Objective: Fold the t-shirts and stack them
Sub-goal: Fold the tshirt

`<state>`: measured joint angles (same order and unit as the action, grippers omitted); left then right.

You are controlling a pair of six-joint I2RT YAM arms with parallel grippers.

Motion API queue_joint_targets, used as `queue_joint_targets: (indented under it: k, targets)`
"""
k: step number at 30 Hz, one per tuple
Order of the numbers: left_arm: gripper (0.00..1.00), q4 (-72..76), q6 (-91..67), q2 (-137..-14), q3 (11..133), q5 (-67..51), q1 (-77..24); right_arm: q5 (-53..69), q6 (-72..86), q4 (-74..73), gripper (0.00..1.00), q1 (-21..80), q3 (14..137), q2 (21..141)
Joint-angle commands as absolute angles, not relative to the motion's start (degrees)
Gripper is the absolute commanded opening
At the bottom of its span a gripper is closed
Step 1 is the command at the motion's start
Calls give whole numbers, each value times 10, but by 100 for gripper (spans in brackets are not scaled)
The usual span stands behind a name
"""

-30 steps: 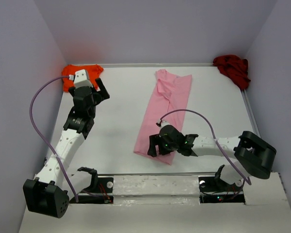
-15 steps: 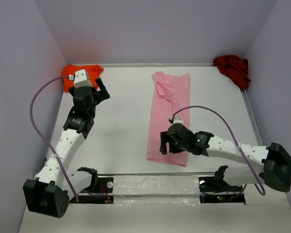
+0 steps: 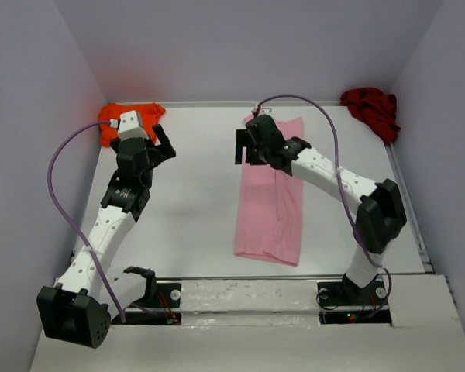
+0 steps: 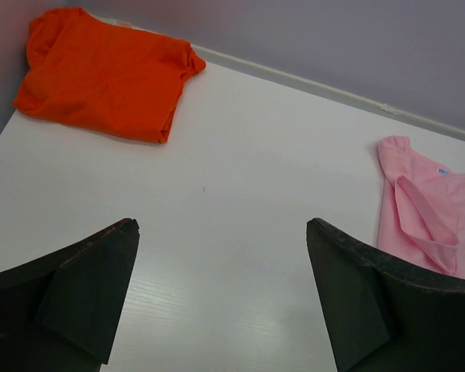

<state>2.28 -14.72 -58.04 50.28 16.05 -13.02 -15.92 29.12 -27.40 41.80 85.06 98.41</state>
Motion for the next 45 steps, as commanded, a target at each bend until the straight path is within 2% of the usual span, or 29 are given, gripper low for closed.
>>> queue_joint_targets:
  k: [1, 5, 9, 30, 45]
  targets:
    - [99, 43, -151, -570, 518, 156, -127, -133, 257, -263, 84, 355, 990, 1104]
    - [99, 43, -152, -570, 518, 155, -127, -110, 250, -274, 84, 307, 1072, 1200]
    - [99, 43, -152, -567, 518, 154, -127, -112, 241, -274, 83, 272, 1094, 1247]
    - [99, 41, -149, -570, 520, 156, -127, -134, 225, -259, 83, 234, 1022, 1209]
    - [99, 41, -150, -565, 519, 154, -127, -63, 245, -250, 83, 207, 1049, 1273]
